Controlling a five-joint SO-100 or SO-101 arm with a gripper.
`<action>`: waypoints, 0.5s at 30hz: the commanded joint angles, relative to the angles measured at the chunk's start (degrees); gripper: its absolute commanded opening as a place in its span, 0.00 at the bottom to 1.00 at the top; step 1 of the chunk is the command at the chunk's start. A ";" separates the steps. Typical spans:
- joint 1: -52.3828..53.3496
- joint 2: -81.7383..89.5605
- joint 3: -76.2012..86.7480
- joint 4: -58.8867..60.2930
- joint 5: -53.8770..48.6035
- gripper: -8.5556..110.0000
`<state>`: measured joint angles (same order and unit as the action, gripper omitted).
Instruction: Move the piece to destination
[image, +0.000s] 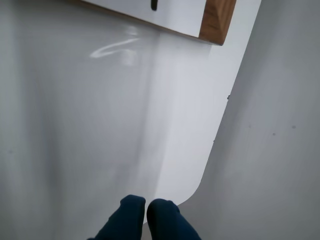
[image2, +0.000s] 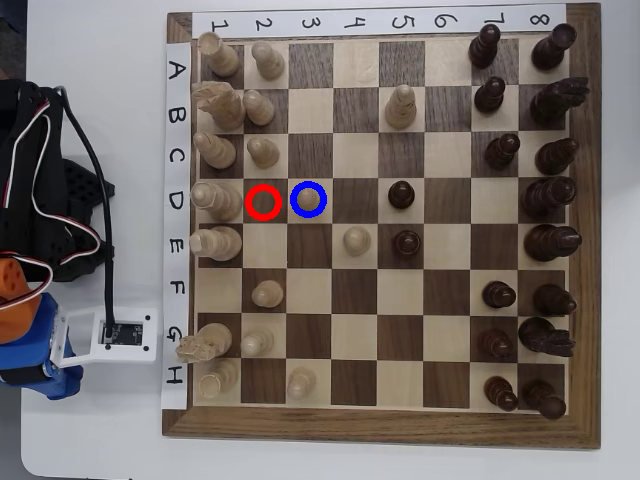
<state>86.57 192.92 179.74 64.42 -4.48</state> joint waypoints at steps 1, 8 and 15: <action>4.57 3.34 0.09 -4.92 2.81 0.07; 4.57 3.34 0.44 -6.42 2.90 0.07; 4.57 3.34 0.53 -6.42 2.90 0.07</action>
